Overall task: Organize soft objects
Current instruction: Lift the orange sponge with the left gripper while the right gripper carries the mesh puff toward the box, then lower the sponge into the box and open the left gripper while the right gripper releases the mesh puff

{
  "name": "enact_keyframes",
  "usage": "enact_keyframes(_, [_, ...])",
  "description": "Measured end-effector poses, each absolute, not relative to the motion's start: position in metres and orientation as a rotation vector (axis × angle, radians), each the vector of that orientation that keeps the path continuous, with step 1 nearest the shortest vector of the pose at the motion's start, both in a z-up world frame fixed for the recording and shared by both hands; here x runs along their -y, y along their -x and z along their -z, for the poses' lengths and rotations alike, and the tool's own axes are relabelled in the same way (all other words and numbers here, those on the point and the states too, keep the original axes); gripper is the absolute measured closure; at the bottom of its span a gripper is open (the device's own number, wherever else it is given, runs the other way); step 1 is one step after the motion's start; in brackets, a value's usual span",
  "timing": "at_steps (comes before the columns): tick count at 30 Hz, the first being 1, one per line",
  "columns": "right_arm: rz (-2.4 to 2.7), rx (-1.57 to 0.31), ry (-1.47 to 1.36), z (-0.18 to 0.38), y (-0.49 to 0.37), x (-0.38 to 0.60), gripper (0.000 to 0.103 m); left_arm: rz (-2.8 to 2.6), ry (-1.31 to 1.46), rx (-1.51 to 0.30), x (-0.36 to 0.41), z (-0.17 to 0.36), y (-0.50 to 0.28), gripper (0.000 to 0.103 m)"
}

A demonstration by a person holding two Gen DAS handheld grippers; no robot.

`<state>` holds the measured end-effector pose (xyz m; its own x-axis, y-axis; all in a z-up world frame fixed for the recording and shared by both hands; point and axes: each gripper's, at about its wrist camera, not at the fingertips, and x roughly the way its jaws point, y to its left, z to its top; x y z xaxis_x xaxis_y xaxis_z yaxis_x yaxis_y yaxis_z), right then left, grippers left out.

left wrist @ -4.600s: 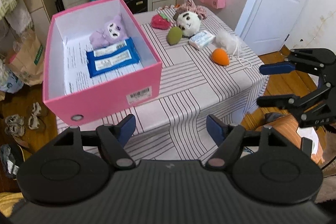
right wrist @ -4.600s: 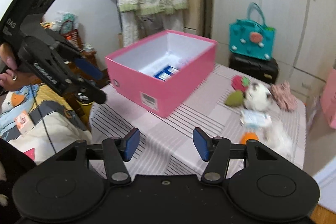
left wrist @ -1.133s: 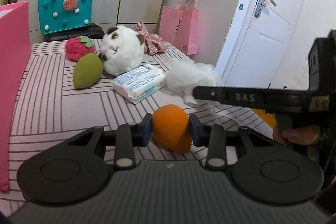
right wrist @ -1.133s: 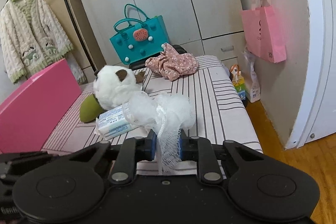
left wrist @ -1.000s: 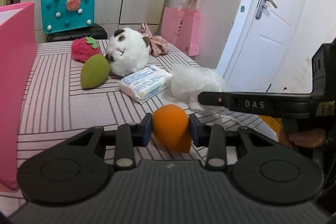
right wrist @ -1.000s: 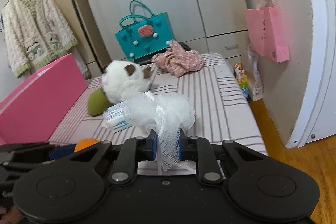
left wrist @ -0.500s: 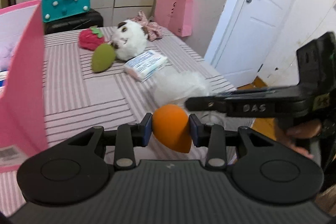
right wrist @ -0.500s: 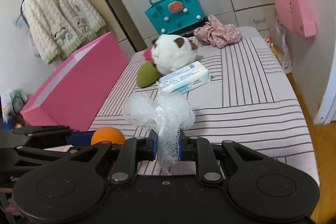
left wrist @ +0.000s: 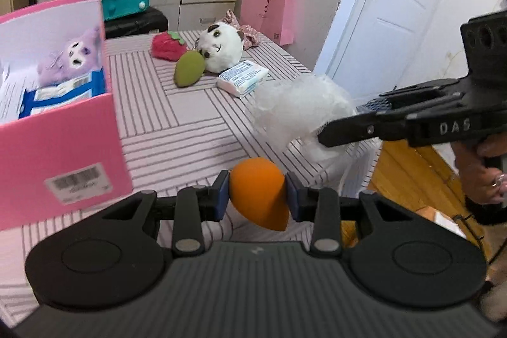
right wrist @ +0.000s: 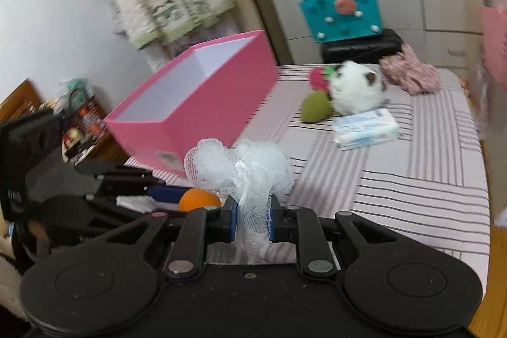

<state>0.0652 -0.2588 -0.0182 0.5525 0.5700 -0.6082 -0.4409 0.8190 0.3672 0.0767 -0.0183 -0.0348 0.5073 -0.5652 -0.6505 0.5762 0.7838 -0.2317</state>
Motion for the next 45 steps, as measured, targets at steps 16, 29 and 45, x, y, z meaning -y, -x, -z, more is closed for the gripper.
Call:
enact_keyframes(16, [-0.837,-0.864,-0.112,-0.008,-0.076,0.199,0.082,0.639,-0.013,-0.904,-0.050,-0.016,-0.061,0.067])
enact_keyframes(29, [-0.884,-0.781,-0.156,-0.046,-0.123,0.182,0.081,0.560,-0.041,-0.784,-0.096,-0.065,-0.081,0.067])
enact_keyframes(45, [-0.888,-0.728,-0.046,-0.073,-0.210,0.115,0.081,0.379,-0.186,-0.706,-0.120,-0.071,-0.168,0.066])
